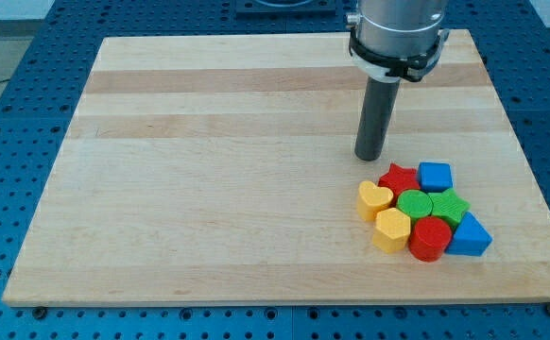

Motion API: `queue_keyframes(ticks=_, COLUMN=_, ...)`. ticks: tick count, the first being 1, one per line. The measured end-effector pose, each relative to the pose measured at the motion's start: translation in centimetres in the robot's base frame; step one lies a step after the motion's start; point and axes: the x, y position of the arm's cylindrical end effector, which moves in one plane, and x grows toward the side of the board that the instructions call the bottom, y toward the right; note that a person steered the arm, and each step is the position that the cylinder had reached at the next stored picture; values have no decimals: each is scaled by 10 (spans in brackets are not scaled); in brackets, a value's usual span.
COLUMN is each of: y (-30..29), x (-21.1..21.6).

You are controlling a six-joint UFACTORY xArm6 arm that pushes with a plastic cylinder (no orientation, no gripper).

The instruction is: Separate yellow heart from group of blocks

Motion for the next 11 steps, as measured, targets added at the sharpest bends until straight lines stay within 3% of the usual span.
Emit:
queue_keyframes(ticks=1, y=15, x=3)
queue_keyframes(ticks=2, y=83, x=-54)
queue_keyframes(ticks=3, y=184, x=-11)
queue_keyframes(ticks=4, y=203, x=89)
queue_keyframes(ticks=5, y=153, x=140)
queue_keyframes(ticks=6, y=89, x=145)
queue_keyframes(ticks=7, y=22, x=136)
queue_keyframes(ticks=10, y=-58, x=45)
queue_keyframes(ticks=11, y=-64, x=35)
